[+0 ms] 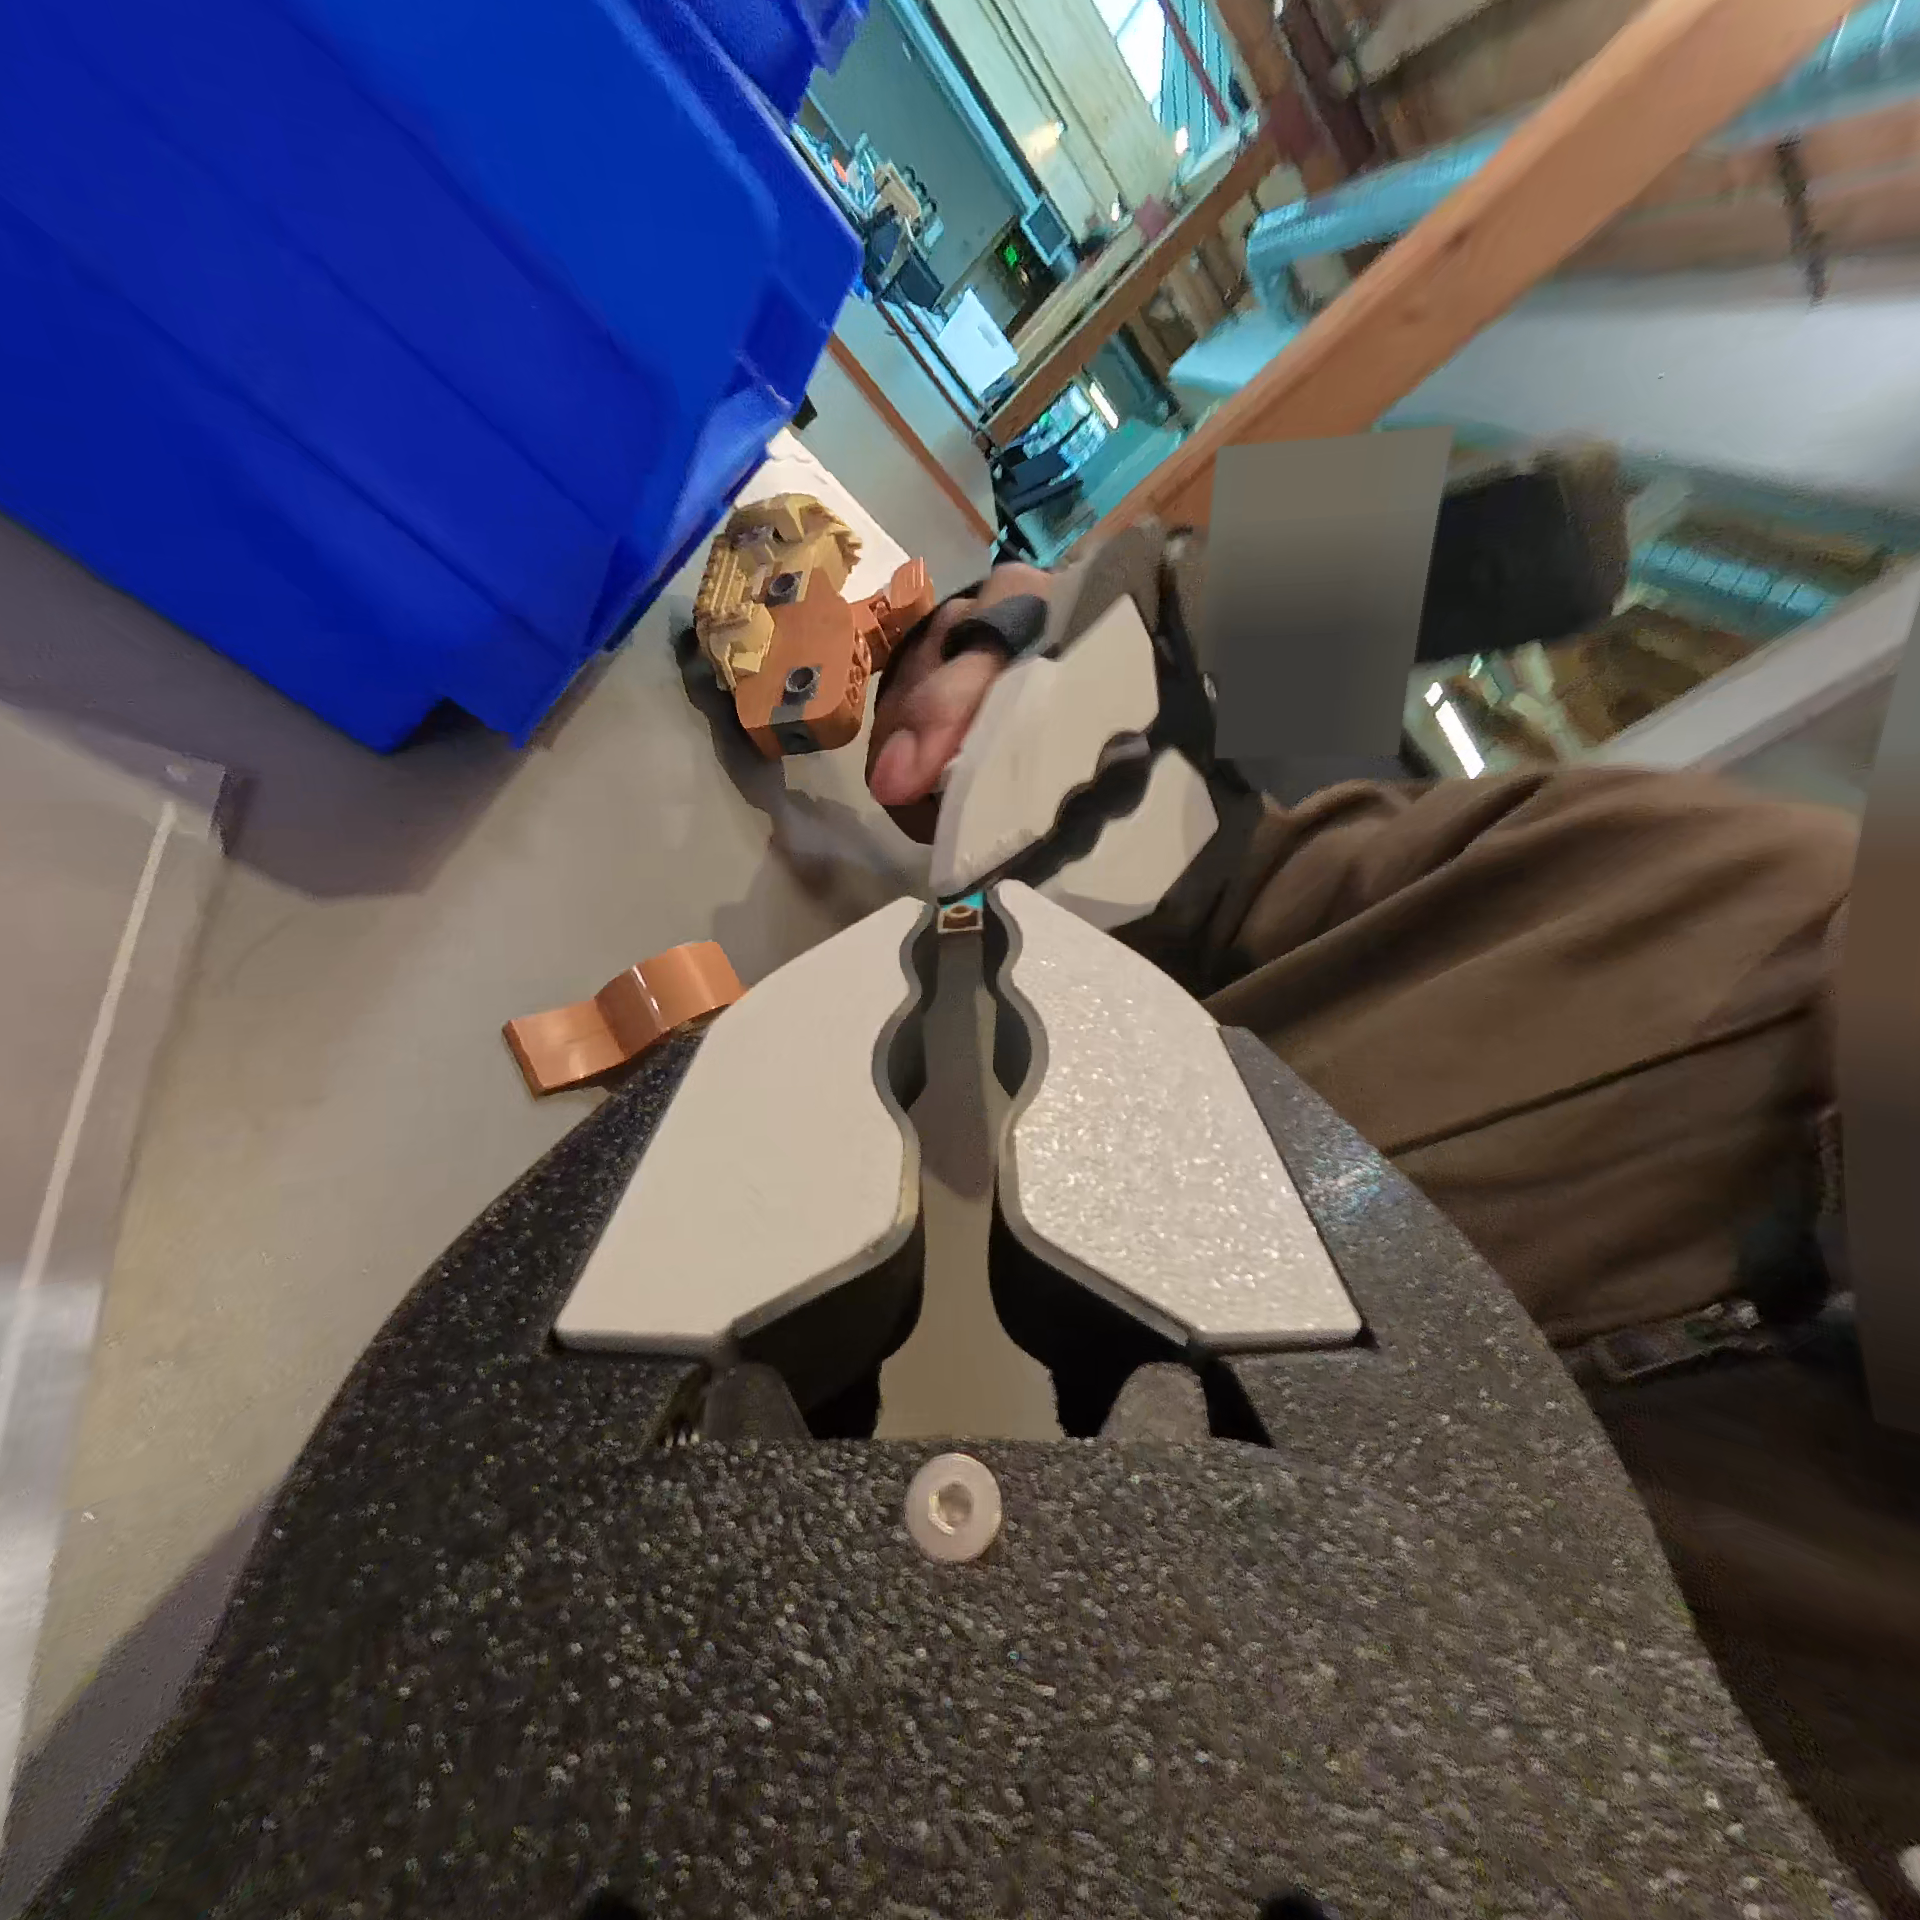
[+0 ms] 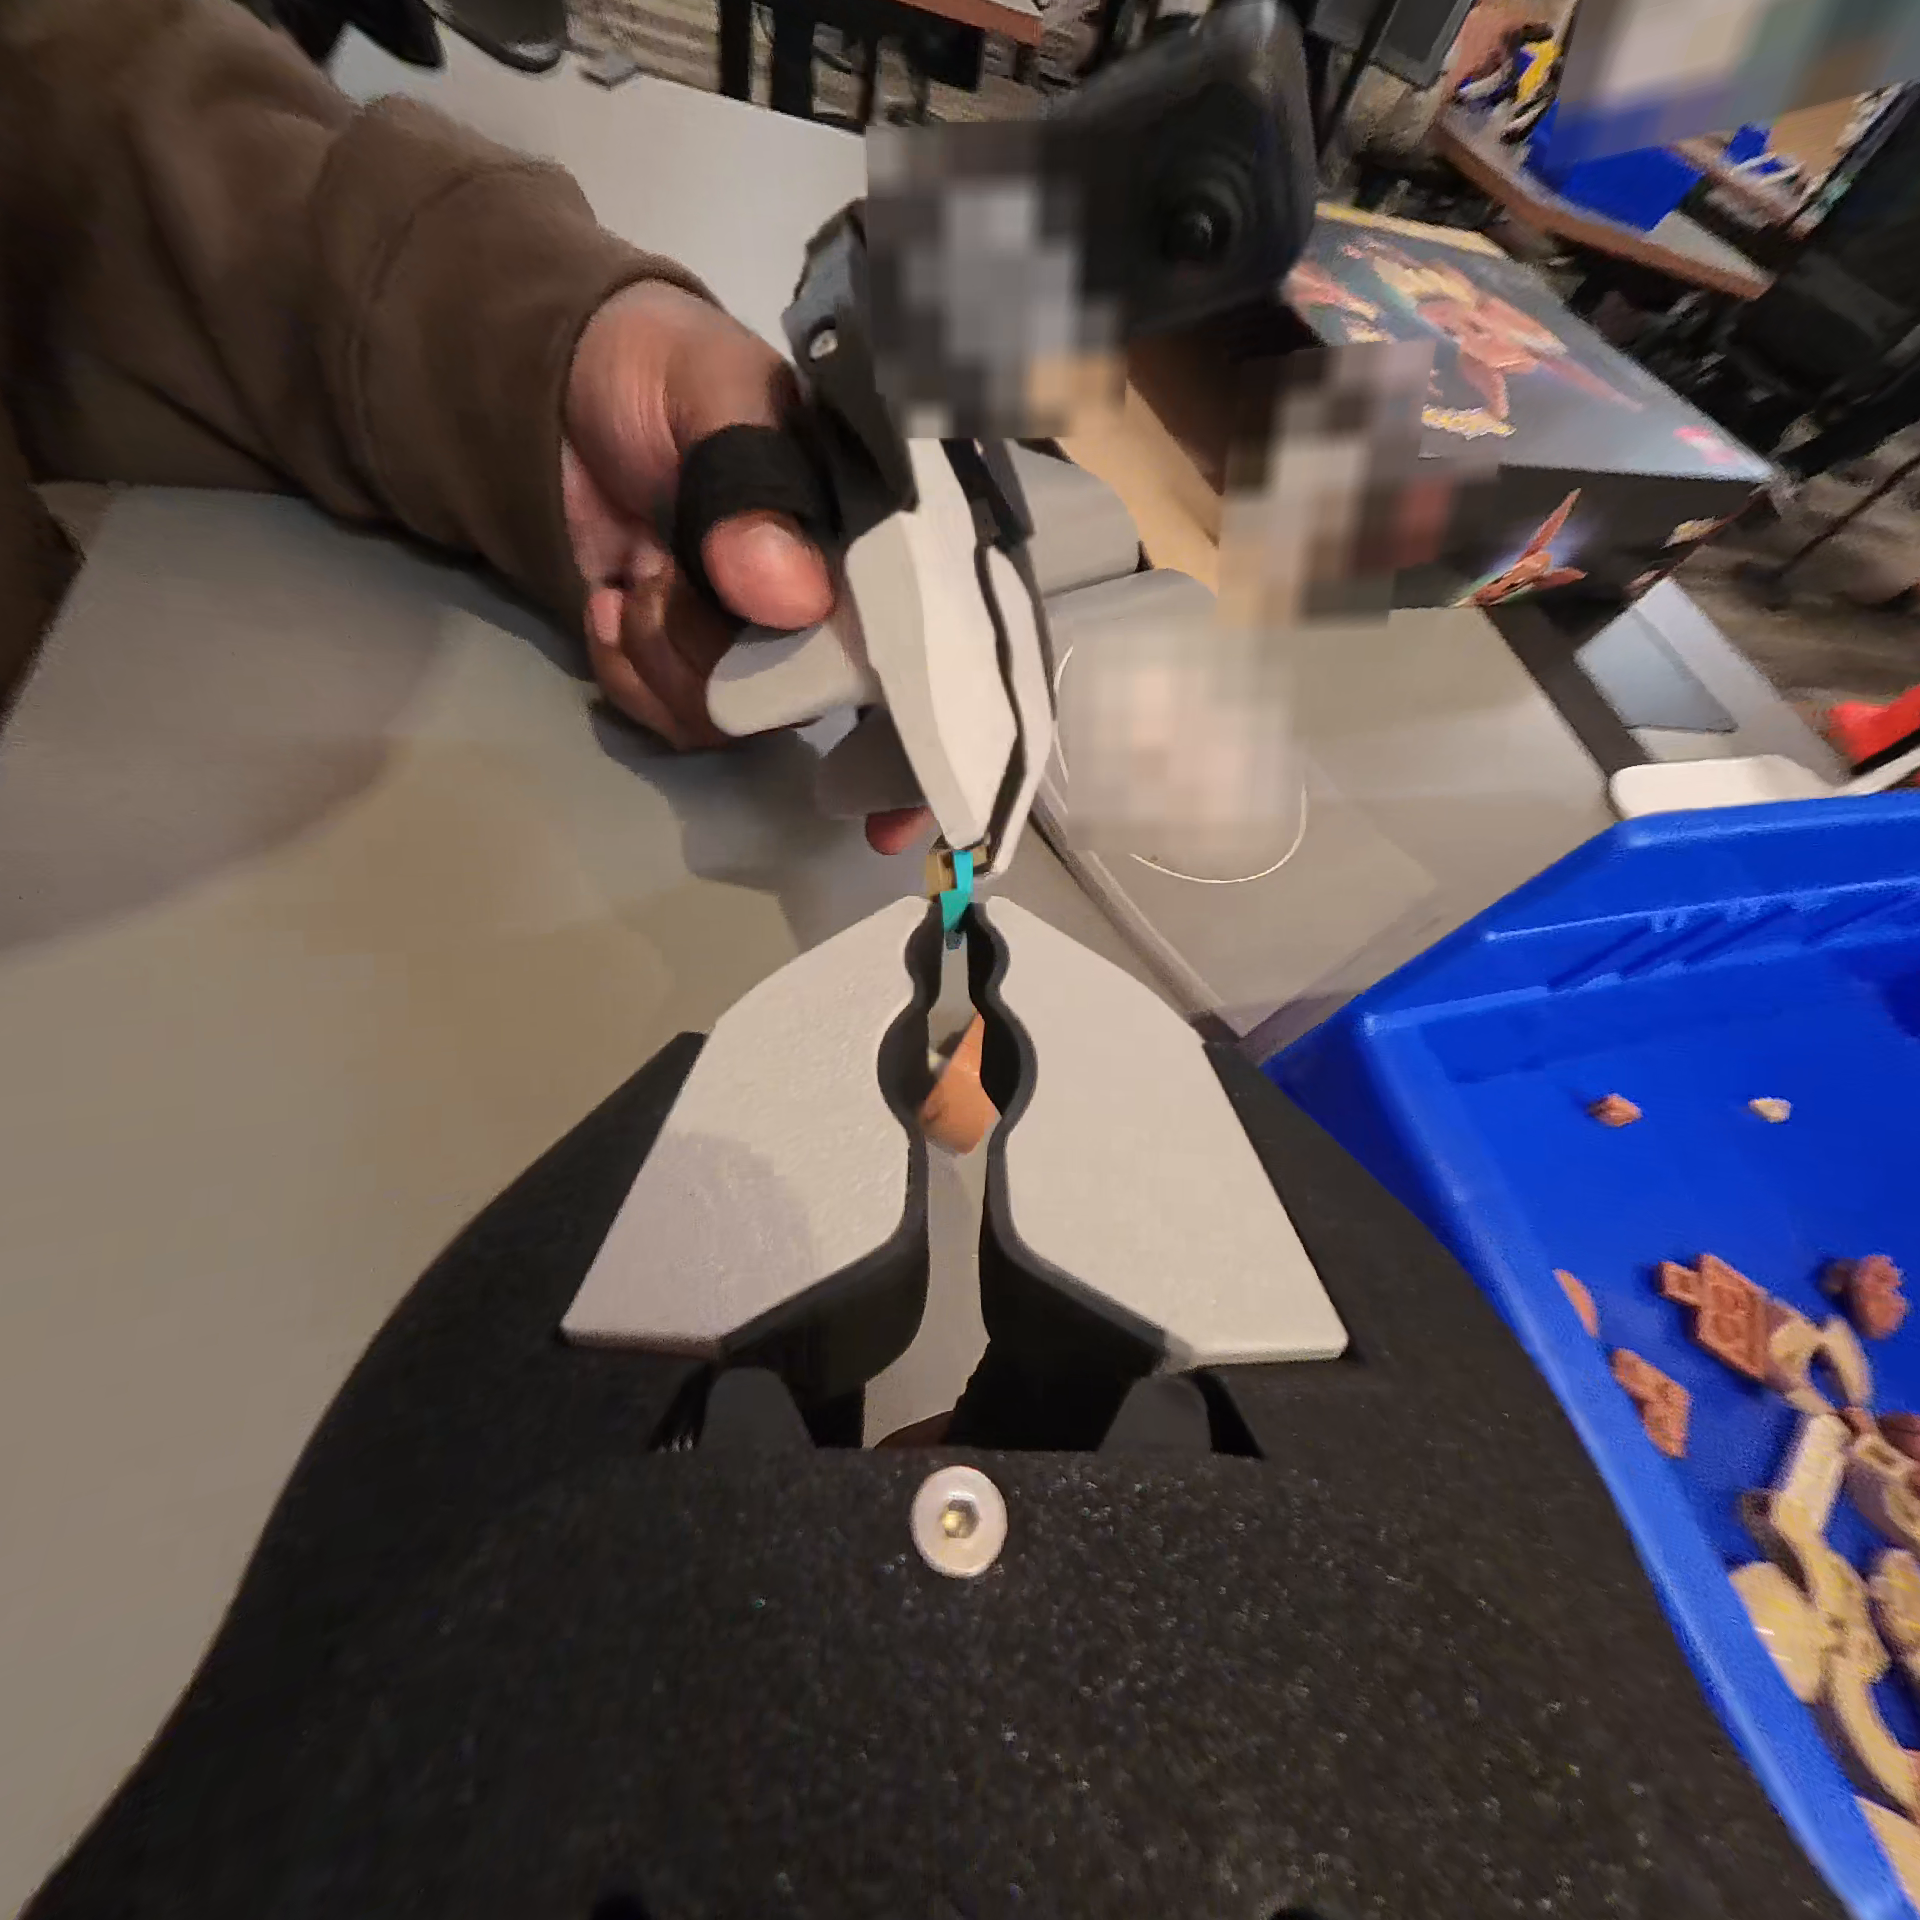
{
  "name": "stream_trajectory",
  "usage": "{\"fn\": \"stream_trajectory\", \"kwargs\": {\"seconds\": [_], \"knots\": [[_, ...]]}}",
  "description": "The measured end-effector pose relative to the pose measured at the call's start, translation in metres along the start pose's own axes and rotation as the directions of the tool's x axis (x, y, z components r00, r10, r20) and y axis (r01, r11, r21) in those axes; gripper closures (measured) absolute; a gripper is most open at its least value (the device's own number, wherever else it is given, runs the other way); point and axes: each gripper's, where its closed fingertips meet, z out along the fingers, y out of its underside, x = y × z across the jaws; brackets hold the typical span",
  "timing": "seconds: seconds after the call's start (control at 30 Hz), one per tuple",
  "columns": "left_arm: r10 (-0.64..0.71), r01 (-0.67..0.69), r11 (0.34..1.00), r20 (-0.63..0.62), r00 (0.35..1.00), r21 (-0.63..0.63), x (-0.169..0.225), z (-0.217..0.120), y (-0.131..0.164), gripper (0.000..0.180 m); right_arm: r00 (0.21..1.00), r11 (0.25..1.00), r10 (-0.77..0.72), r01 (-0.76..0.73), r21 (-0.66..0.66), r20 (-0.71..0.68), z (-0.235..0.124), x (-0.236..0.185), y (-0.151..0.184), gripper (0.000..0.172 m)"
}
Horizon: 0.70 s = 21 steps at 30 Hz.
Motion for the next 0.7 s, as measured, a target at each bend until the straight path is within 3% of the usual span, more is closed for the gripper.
{"fn": "stream_trajectory", "kwargs": {"seconds": [0.13,0.3,0.37,0.43,0.5,0.57,0.63,0.7], "knots": [[0.237,-0.234,0.971,0.065,0.969,-0.042,0.006,0.001,0.000,0.173,0.981,0.984,0.170,-0.174,0.044,0.092,-0.005,0.000,-0.006,0.168],[0.235,-0.235,0.972,0.084,0.968,-0.010,0.004,0.000,-0.005,0.173,0.985,0.984,0.165,-0.168,0.061,0.053,-0.010,0.009,-0.010,0.168],[0.220,-0.221,0.975,0.096,0.971,-0.005,0.001,-0.001,-0.006,0.173,0.991,0.990,0.133,-0.131,0.060,-0.033,-0.016,0.025,-0.011,0.168],[0.217,-0.217,0.976,0.099,0.971,-0.009,-0.001,0.000,-0.005,0.173,0.968,0.992,0.124,-0.119,0.036,-0.218,-0.028,0.062,-0.010,0.167],[0.215,-0.214,0.977,0.098,0.972,-0.014,-0.001,0.002,-0.003,0.172,0.884,0.990,0.123,-0.139,-0.004,-0.451,-0.047,0.110,-0.003,0.163],[0.215,-0.214,0.977,0.102,0.971,-0.022,-0.002,0.003,-0.002,0.172,0.802,0.985,0.110,-0.168,-0.045,-0.587,-0.066,0.140,0.006,0.151],[0.211,-0.210,0.977,0.109,0.971,-0.023,-0.004,0.002,-0.001,0.172,0.776,0.985,0.080,-0.159,-0.072,-0.626,-0.077,0.149,0.010,0.148],[0.200,-0.201,0.980,0.109,0.974,-0.010,-0.005,0.001,-0.003,0.172,0.801,0.987,0.051,-0.131,-0.091,-0.597,-0.078,0.143,0.010,0.147]]}}
